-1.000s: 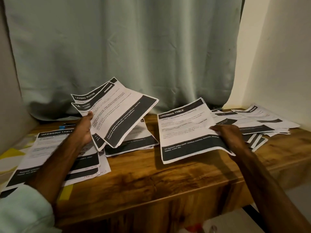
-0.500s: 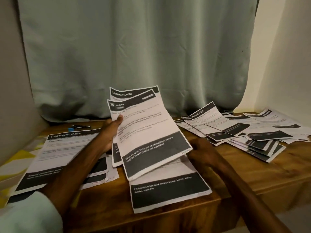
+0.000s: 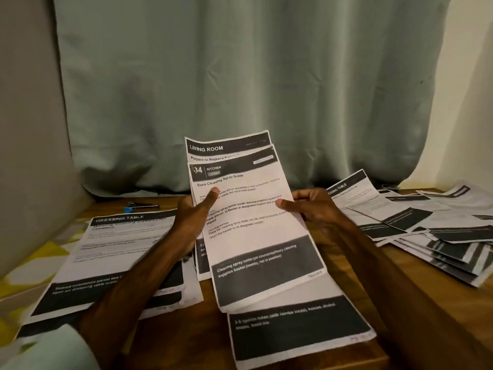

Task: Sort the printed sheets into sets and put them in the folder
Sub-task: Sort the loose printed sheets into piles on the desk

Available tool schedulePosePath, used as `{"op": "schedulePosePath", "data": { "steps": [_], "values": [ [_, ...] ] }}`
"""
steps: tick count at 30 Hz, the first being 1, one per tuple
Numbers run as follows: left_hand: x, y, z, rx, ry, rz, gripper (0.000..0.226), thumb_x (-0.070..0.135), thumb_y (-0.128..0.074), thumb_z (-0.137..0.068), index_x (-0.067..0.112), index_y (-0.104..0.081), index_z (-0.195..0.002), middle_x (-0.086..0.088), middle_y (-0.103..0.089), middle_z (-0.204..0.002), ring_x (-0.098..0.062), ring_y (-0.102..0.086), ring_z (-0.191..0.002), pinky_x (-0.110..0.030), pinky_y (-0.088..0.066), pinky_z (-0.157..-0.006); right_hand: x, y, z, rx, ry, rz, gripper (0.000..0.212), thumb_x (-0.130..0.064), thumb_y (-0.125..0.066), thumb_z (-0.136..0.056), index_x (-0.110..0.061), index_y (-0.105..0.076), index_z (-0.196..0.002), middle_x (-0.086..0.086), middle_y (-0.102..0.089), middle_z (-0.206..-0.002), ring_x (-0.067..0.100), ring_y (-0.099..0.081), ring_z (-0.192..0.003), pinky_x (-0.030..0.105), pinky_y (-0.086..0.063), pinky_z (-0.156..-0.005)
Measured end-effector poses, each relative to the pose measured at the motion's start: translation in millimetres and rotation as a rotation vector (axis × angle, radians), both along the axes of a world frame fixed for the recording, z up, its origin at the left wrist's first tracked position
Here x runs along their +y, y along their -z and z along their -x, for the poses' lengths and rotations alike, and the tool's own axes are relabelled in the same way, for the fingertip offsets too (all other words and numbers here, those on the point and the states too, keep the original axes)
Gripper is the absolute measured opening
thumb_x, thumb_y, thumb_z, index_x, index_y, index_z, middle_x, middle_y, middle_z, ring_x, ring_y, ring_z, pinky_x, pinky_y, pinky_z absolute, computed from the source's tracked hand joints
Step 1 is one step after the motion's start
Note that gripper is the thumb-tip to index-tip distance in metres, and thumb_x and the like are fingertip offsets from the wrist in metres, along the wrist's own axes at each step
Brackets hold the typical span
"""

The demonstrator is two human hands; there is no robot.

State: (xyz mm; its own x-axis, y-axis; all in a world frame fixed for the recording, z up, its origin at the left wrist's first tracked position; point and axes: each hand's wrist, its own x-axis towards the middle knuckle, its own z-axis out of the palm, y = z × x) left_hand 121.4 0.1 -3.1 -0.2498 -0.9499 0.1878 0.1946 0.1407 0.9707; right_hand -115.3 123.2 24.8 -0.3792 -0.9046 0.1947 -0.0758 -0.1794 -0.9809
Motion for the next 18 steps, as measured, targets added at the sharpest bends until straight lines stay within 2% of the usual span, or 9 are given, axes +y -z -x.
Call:
{"op": "schedulePosePath", "data": {
  "steps": [4,8,12,16,18],
  "values": [
    [-6,-1,-3,0.024,-0.005,-0.002,0.021,0.038,-0.068,-0.095,0.019,-0.069,-0.102,-0.003,-0.079,-0.092,-0.024,-0.077,-0.084,-0.045,-0.061,-0.083,-25,5,9,0.037,0.013,0.005,0.027,-0.007,-0.081,-0.082,0.007,-0.074,-0.105,0.021,-0.076,-0.101,0.037,-0.074,-0.089,0.043,-0.062,-0.084],
    [-10,4,-1,-0.055,0.025,0.005,0.024,0.036,-0.065,-0.097,0.016,-0.068,-0.11,-0.006,-0.079,-0.099,-0.025,-0.077,-0.089,-0.047,-0.06,-0.087,-34,32,23,-0.035,0.005,0.003,0.025,-0.008,-0.075,-0.088,0.003,-0.073,-0.111,0.018,-0.076,-0.108,0.036,-0.074,-0.099,0.043,-0.06,-0.09],
    [-10,4,-2,-0.089,0.064,0.014,0.024,0.034,-0.061,-0.1,0.014,-0.067,-0.113,-0.004,-0.078,-0.101,-0.024,-0.077,-0.088,-0.04,-0.06,-0.078,-34,40,31,-0.056,0.053,0.01,0.023,-0.009,-0.074,-0.09,-0.001,-0.074,-0.112,0.014,-0.077,-0.109,0.033,-0.074,-0.102,0.043,-0.058,-0.095],
    [-14,3,-9,-0.078,0.075,-0.004,0.02,0.035,-0.06,-0.101,0.018,-0.068,-0.107,-0.004,-0.079,-0.099,-0.027,-0.077,-0.089,-0.046,-0.059,-0.083,-29,38,34,-0.079,0.076,0.021,0.024,-0.011,-0.07,-0.094,0.0,-0.072,-0.115,0.015,-0.076,-0.11,0.034,-0.074,-0.102,0.041,-0.06,-0.091],
    [-17,0,-11,-0.063,0.049,-0.021,0.022,0.036,-0.06,-0.1,0.017,-0.067,-0.107,-0.006,-0.079,-0.097,-0.027,-0.077,-0.085,-0.045,-0.06,-0.079,-27,36,35,-0.103,0.096,0.033,0.022,-0.013,-0.069,-0.095,-0.002,-0.072,-0.114,0.014,-0.077,-0.109,0.031,-0.075,-0.098,0.039,-0.062,-0.086]
  ]
}}
